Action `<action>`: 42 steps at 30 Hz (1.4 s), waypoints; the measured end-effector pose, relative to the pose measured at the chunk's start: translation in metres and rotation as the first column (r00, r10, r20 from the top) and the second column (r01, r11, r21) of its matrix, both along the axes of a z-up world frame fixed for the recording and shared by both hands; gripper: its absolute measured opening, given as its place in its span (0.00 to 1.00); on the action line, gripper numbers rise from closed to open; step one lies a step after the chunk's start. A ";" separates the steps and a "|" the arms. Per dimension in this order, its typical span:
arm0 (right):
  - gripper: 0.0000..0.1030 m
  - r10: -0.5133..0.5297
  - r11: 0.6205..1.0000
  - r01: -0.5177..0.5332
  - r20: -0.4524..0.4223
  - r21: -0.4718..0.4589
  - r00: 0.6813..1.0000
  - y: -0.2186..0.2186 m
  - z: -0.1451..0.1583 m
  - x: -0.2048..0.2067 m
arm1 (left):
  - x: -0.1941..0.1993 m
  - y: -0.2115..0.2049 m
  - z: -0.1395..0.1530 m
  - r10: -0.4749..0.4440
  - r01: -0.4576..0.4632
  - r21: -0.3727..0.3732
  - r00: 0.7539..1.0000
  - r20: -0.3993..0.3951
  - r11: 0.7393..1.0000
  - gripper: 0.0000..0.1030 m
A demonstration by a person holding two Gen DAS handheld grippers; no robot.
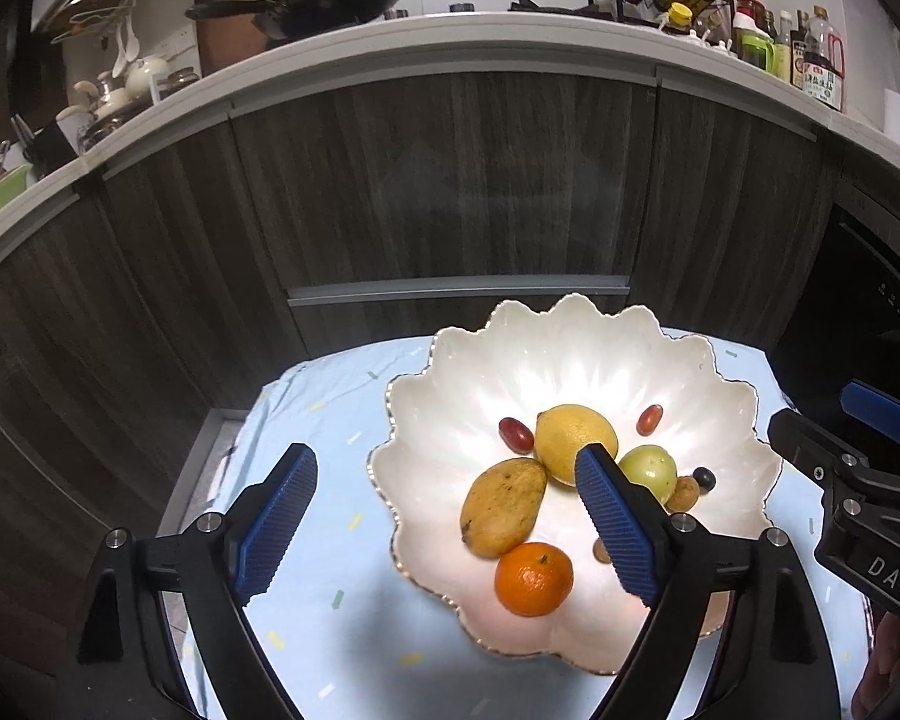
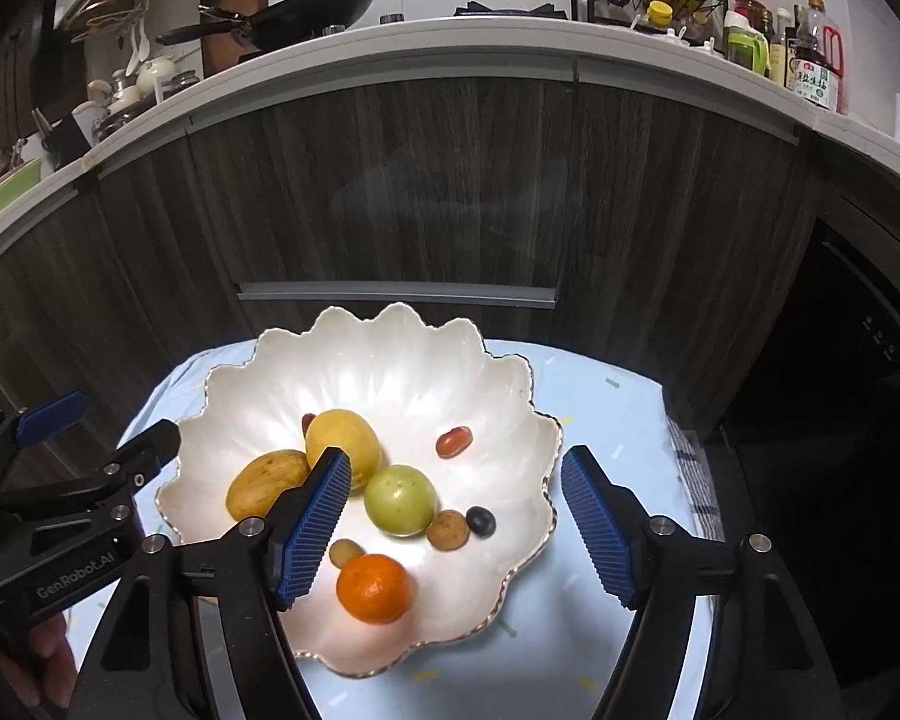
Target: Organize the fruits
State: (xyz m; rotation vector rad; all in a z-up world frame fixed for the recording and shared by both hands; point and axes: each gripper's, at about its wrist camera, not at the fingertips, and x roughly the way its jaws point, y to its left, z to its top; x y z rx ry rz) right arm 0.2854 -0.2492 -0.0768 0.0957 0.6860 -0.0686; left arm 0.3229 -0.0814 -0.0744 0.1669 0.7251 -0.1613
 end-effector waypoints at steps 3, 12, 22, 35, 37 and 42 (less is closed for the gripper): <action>0.72 -0.006 1.000 0.006 0.010 -0.001 1.000 0.002 0.006 -0.008 | -0.007 0.003 0.007 0.008 -0.008 0.000 1.000 0.008 1.000 0.87; 0.75 -0.030 0.999 0.029 0.026 0.019 0.999 0.005 0.021 -0.038 | -0.041 0.012 0.027 0.022 -0.022 -0.005 0.999 0.036 1.000 0.90; 0.75 -0.042 0.999 0.041 0.020 0.027 0.999 0.012 0.030 -0.079 | -0.083 0.023 0.041 0.032 -0.031 -0.003 0.999 0.030 0.999 0.90; 0.75 -0.063 0.997 0.064 -0.029 0.037 0.998 0.020 0.019 -0.132 | -0.135 0.037 0.033 0.047 -0.047 0.022 0.999 -0.015 0.999 0.91; 0.75 -0.068 0.997 0.069 -0.033 0.037 0.997 0.022 0.016 -0.140 | -0.144 0.039 0.030 0.048 -0.048 0.043 0.999 -0.008 0.998 0.91; 0.75 -0.079 0.996 0.081 -0.036 0.044 0.996 0.024 0.012 -0.159 | -0.161 0.047 0.026 0.054 -0.053 0.047 0.998 -0.020 0.997 0.91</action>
